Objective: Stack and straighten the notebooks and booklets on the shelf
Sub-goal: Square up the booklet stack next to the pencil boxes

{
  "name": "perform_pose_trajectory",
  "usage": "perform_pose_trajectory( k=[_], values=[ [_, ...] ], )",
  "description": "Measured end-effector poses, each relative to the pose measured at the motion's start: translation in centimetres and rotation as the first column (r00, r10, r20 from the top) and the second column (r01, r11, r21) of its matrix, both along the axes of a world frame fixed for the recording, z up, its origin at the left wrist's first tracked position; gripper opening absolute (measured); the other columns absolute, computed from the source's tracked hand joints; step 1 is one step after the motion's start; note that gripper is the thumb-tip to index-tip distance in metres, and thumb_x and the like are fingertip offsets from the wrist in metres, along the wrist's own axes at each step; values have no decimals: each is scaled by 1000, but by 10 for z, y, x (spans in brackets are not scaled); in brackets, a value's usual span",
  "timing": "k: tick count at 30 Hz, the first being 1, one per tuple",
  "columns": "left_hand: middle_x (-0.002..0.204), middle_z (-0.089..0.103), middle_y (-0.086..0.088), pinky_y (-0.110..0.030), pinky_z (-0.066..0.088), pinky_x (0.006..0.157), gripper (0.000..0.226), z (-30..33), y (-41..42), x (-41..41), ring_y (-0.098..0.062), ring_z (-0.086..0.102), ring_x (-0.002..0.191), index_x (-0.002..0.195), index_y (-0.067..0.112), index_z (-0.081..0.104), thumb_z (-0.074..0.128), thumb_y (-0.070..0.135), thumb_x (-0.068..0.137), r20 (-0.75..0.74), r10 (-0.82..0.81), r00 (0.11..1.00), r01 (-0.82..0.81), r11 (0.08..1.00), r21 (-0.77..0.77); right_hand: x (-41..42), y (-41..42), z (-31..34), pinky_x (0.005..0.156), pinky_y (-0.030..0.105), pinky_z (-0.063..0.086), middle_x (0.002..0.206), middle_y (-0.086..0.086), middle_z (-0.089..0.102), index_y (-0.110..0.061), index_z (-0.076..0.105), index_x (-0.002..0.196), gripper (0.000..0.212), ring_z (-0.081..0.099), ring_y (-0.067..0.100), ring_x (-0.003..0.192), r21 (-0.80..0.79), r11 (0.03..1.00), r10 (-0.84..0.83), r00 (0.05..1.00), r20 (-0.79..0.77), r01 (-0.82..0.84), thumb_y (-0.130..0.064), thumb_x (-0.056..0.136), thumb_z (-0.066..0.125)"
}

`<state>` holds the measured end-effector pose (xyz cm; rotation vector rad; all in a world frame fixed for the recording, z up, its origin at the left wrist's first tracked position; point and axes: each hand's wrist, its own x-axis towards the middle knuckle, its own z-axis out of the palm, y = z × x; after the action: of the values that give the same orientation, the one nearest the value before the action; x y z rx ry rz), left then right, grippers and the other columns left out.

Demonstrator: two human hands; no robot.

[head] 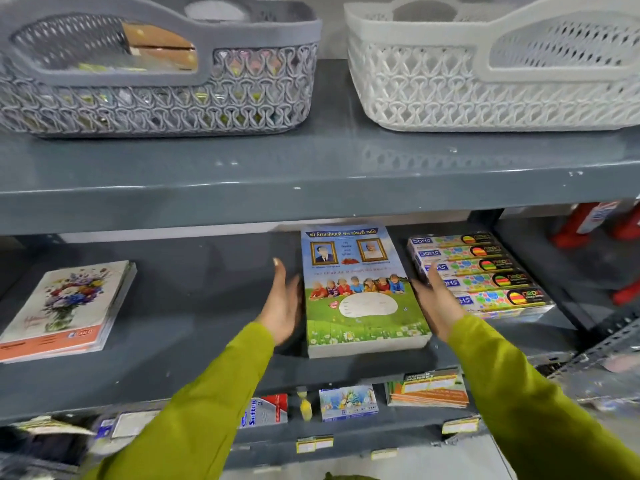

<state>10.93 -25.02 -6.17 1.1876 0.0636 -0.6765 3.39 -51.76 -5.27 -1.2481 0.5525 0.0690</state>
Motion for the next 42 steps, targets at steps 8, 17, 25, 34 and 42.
perform_pose_trajectory(
  k=[8, 17, 25, 34, 42],
  values=[
    [133, 66, 9, -34, 48, 102, 67, 0, 7, -66, -11, 62, 123, 136, 39, 52, 22, 75, 89, 73, -81, 994, 78, 996, 52, -46, 3, -10, 106, 41, 45, 136, 3, 58, -22, 49, 135, 85, 54, 22, 125, 68, 987, 142, 989, 32, -144, -76, 69, 50],
    [104, 67, -2, -34, 55, 89, 63, -14, 19, -91, -21, 66, 97, 102, 15, 70, 94, 41, 50, 345, -368, 863, -119, 515, 849, -67, 7, -25, 88, 47, 56, 102, 3, 68, -16, 51, 119, 83, 66, 27, 98, -643, 732, 122, 972, -202, -226, 4, 48, 90],
    [105, 75, -6, -32, 57, 86, 38, -16, 7, -92, -21, 70, 97, 102, 11, 73, 84, 34, 73, 409, -300, 862, -241, 467, 851, -71, 19, -21, 87, 41, 57, 95, 6, 73, -16, 62, 110, 65, 69, 25, 87, -842, 519, -13, 984, -180, -147, -15, 53, 92],
    [111, 75, -7, -31, 55, 88, 36, -14, 5, -95, -22, 70, 102, 106, 11, 73, 81, 32, 78, 423, -292, 858, -267, 449, 852, -76, 27, -6, 92, 39, 54, 99, 5, 74, -16, 64, 110, 60, 67, 28, 96, -883, 439, -13, 981, -192, -167, -22, 56, 90],
    [110, 71, -8, -33, 58, 83, 54, 1, 3, -79, -25, 68, 101, 99, 7, 66, 90, 40, 64, 245, -362, 899, -81, 413, 907, -63, 24, 15, 86, 35, 53, 97, 7, 71, -11, 65, 100, 57, 64, 27, 94, -857, 355, 94, 926, -366, -374, -29, 52, 91]
  ],
)
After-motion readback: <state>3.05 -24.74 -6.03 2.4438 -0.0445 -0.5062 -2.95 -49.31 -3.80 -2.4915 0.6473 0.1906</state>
